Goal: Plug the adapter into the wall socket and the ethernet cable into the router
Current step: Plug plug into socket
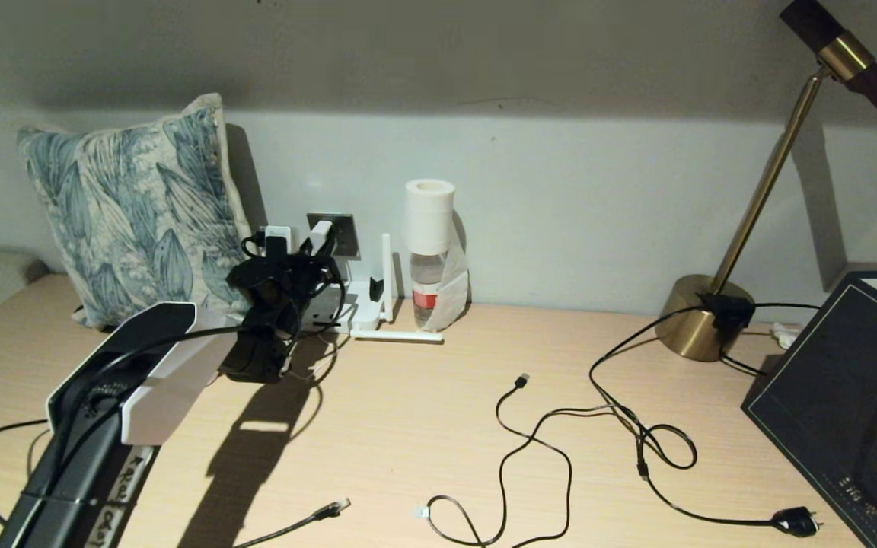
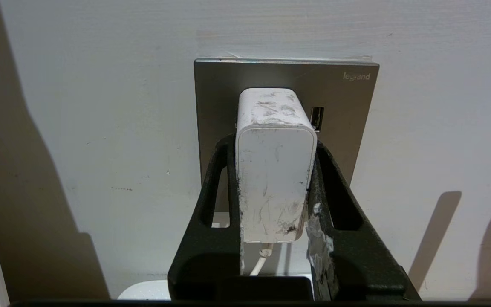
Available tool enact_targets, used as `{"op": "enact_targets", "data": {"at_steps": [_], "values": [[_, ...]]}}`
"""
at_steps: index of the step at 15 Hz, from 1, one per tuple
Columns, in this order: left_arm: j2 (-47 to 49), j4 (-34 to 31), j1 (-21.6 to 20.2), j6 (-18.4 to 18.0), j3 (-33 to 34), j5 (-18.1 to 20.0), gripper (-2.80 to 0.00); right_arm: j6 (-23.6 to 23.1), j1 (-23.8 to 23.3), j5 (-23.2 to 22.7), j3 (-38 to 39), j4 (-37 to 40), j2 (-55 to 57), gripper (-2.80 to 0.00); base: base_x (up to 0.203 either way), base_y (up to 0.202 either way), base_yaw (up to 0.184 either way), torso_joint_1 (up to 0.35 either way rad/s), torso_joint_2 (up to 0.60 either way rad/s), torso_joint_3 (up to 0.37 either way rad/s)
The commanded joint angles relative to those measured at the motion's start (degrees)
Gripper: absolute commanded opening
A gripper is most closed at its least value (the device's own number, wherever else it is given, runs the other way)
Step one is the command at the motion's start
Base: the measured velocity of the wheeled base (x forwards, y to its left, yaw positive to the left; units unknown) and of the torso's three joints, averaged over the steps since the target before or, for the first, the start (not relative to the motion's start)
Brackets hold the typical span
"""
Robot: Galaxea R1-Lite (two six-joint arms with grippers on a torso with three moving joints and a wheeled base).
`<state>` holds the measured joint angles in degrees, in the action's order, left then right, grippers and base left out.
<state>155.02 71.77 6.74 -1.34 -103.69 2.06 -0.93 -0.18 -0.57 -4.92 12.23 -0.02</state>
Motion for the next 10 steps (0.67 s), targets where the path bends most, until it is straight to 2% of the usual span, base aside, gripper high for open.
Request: {"op": "enact_targets", "data": {"at_steps": [1, 10], "values": [[-0.1, 0.4, -0.1, 0.0, -0.1, 0.0, -2.8, 0.0, 0.0, 0.0, 0.0, 0.1, 0.0, -2.8, 0.0, 0.0, 0.0, 0.0, 0.0, 0.0], [0.0, 0.4, 0.4, 0.0, 0.3, 0.0, -2.8, 0.0, 0.0, 0.0, 0.0, 0.1, 0.0, -2.8, 0.0, 0.0, 0.0, 0.0, 0.0, 0.0]]}}
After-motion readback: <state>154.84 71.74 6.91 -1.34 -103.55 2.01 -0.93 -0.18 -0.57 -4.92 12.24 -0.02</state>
